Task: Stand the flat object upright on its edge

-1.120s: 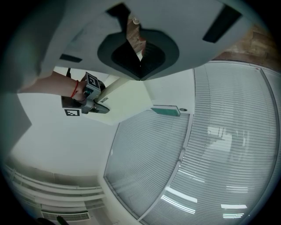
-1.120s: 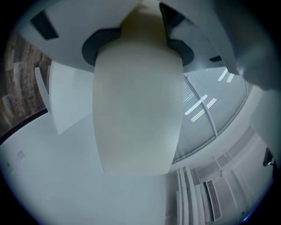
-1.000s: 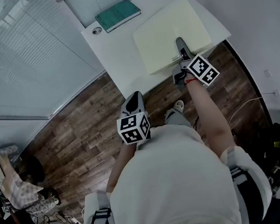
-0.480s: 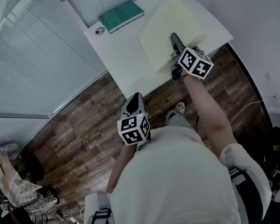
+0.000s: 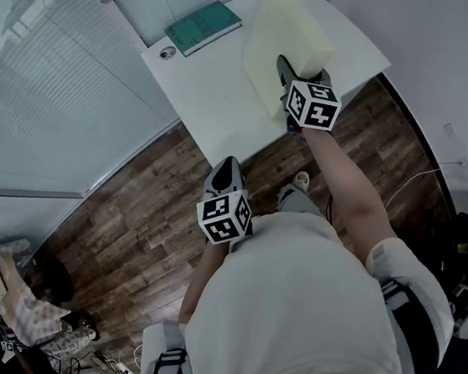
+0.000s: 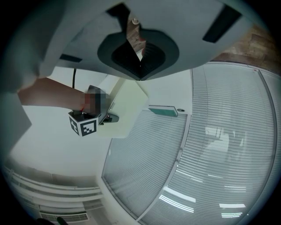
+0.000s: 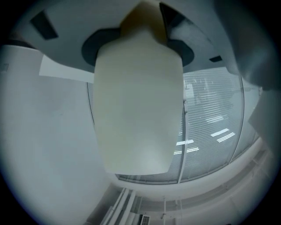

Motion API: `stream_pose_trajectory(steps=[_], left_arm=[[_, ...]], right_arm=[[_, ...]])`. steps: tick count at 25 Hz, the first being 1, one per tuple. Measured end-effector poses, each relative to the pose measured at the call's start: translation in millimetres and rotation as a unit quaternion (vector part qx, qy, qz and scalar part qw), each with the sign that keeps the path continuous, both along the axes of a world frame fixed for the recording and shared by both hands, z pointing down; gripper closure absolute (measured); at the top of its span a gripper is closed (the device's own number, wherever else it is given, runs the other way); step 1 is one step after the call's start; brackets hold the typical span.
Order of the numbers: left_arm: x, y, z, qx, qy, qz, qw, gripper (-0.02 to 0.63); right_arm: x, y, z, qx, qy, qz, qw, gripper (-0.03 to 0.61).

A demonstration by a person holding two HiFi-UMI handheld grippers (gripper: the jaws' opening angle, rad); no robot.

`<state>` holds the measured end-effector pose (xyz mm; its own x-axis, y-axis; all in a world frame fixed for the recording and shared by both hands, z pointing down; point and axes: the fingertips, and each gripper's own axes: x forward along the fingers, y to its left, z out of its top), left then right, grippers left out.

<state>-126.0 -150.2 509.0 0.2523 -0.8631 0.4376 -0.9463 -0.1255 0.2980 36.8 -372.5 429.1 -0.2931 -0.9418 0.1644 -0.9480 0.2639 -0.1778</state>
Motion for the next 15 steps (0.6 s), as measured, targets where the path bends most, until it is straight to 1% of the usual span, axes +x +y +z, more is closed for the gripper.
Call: stream_pose_trajectory(steps=[2,7,11,15], left_arm=[[-0.7,-0.8,0.3,0.000,0.000,0.000,1.0000,0.594],[-1.3,-1.9,1.9,-0.002,0.000,-0.001,1.0000,0.594],[-1.8,-2.9,3.1,-0.003,-0.001,-0.003,1.0000,0.594],[-1.7,-3.8,2.1,-0.005,0.001,-0.004,1.0000,0.594]], right_arm=[[-4.3,-2.9,-0.3,0.005,0.020,-0.003,1.000,0.321],[-9.5,-7.6,2.0,0.016,0.054,0.000,0.998,0.321],[-18.0,-11.8,2.4,0.027,0.083,-0.007,0.996,0.321],[-25.5,-15.9,1.5,0.035,0.098,-0.016,0.994,0.321]])
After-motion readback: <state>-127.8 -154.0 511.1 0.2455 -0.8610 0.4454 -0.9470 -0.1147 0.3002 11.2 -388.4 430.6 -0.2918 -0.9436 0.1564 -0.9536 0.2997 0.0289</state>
